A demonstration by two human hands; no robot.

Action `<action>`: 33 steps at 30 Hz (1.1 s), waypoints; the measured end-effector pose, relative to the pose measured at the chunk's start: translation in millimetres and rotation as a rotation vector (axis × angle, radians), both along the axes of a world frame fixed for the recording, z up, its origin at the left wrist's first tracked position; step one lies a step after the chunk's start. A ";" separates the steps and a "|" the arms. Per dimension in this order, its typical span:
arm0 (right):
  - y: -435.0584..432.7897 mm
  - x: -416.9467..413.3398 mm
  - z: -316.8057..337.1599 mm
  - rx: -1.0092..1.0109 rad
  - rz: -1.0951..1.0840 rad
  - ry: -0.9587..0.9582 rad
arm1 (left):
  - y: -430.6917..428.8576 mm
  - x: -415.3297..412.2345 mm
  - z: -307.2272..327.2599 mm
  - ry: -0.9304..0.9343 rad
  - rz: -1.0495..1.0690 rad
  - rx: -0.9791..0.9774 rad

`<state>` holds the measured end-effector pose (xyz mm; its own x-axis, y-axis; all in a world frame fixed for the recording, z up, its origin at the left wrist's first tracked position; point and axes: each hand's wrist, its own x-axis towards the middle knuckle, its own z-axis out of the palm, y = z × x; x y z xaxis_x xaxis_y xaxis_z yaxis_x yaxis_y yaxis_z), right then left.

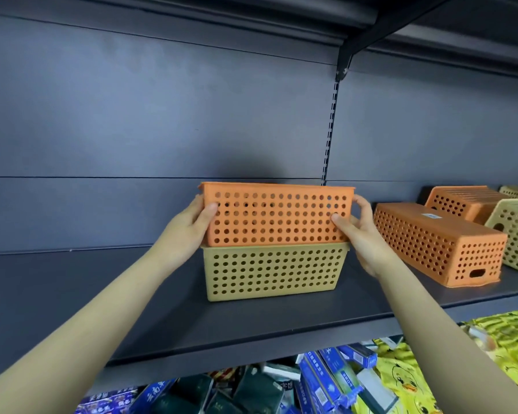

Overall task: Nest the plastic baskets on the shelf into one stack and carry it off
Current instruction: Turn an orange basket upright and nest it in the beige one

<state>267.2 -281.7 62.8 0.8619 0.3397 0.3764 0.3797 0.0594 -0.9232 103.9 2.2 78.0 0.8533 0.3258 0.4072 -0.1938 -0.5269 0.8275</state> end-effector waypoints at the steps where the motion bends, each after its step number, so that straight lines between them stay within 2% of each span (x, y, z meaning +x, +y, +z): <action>1: -1.2 -0.5 -2.1 -0.003 0.002 0.015 | 1.4 -1.6 -1.9 0.018 0.011 0.019; 4: 0.7 -5.1 -8.5 0.012 -0.013 0.054 | 1.3 -5.3 -14.0 0.071 0.005 -0.009; 8: 11.5 -4.9 -20.5 0.015 -0.101 0.062 | -9.9 -5.5 -24.7 0.096 -0.085 -0.245; 12: 20.7 -5.2 -30.2 -0.011 -0.141 0.047 | -21.6 6.5 -31.5 0.055 -0.040 -0.398; 17: 17.1 3.0 -32.6 0.036 -0.189 0.066 | -33.5 17.5 -38.5 -0.069 -0.038 -0.414; 21: -8.0 10.9 -28.3 -0.017 -0.198 0.056 | -51.9 33.6 -41.7 -0.090 -0.077 -0.403; 24: -32.5 22.8 -25.8 -0.175 -0.440 -0.106 | -71.3 50.7 -49.2 -0.079 -0.167 -0.430; 26: -48.3 34.5 -28.4 -0.275 -0.602 -0.244 | -88.2 61.7 -53.2 -0.054 -0.202 -0.404; 28: -65.1 48.0 -30.1 -0.346 -0.624 -0.304 | -104.3 74.2 -53.6 -0.055 -0.178 -0.380; 30: -85.1 62.1 -28.0 -0.450 -0.625 -0.371 | -117.8 86.9 -52.8 -0.058 -0.036 -0.294; 33: -119.5 81.2 -18.7 -0.490 -0.681 -0.527 | -139.0 101.3 -53.3 -0.114 0.324 0.157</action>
